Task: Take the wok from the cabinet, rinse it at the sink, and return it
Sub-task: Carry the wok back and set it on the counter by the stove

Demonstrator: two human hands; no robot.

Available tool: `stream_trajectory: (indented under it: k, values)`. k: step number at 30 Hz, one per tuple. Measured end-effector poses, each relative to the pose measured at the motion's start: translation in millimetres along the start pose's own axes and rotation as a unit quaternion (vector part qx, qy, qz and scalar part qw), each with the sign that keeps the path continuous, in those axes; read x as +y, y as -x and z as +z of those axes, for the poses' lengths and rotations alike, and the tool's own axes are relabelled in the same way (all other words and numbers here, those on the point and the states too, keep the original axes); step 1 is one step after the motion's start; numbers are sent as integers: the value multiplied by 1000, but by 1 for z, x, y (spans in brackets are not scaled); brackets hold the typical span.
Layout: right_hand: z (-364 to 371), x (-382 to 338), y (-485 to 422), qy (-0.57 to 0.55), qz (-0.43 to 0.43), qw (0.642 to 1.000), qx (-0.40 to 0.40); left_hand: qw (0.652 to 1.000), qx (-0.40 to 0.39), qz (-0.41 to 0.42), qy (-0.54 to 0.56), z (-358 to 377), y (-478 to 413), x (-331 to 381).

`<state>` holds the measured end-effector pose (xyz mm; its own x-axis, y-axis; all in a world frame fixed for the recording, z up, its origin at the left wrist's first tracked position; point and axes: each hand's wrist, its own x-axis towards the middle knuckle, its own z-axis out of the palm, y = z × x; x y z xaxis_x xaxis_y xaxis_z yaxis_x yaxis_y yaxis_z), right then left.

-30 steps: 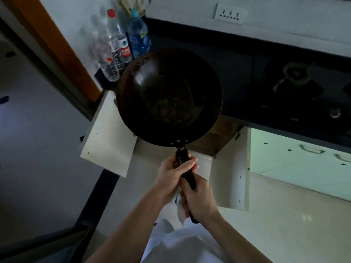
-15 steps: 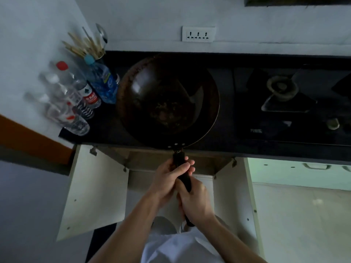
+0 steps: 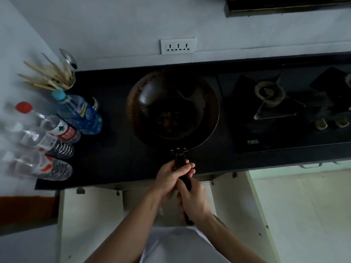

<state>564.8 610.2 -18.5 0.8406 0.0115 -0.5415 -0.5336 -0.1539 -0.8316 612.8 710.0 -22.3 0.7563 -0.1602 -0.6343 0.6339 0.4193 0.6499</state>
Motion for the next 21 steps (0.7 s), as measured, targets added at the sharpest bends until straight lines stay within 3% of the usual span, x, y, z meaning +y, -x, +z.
stream_trajectory:
  k: [21]
  values:
    - [38, -31, -46, -35, 42, 997, 60, 995, -43, -77, -54, -24, -56, 47]
